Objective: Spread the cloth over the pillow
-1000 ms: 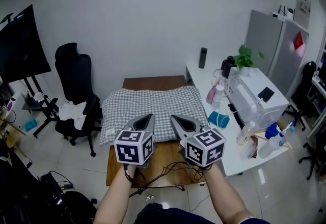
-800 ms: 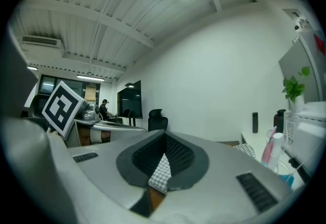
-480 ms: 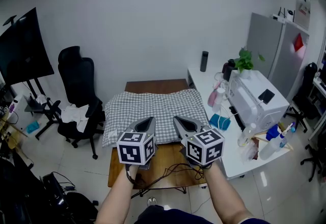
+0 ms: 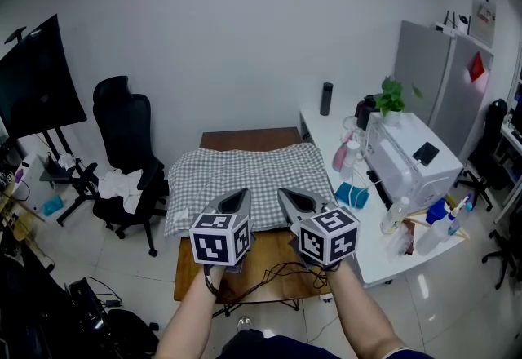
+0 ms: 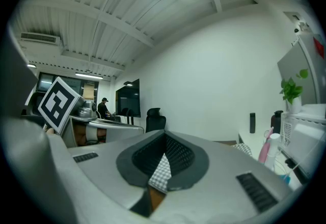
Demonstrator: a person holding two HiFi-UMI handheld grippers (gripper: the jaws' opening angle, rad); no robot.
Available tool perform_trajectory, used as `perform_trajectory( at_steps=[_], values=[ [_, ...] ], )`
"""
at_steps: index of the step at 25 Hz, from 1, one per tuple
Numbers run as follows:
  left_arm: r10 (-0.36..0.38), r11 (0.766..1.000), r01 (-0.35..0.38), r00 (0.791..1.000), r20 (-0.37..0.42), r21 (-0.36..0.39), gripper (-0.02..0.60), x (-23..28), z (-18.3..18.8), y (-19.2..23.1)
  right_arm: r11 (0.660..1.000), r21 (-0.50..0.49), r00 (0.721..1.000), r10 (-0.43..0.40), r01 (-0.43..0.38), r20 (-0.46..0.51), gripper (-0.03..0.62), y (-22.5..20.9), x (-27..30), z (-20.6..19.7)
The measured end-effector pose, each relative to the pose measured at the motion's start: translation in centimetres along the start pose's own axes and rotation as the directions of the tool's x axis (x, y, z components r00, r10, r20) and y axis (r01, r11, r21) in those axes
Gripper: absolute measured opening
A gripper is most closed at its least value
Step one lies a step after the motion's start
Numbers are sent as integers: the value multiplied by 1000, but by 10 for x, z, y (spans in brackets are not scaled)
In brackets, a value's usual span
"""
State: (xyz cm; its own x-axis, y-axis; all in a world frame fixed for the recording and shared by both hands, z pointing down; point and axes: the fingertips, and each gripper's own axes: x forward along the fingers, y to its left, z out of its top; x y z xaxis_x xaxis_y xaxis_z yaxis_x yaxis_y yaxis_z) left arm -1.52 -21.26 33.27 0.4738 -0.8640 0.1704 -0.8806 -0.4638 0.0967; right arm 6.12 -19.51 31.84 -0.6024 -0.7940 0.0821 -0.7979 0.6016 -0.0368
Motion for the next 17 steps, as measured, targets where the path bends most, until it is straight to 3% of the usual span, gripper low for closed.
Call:
perform_trajectory(
  at_steps=[17],
  values=[
    [-7, 1000, 7, 1000, -2, -16, 9, -1, -4, 1, 1000, 3, 1000, -3, 3, -9, 8, 4, 3, -4]
  ],
)
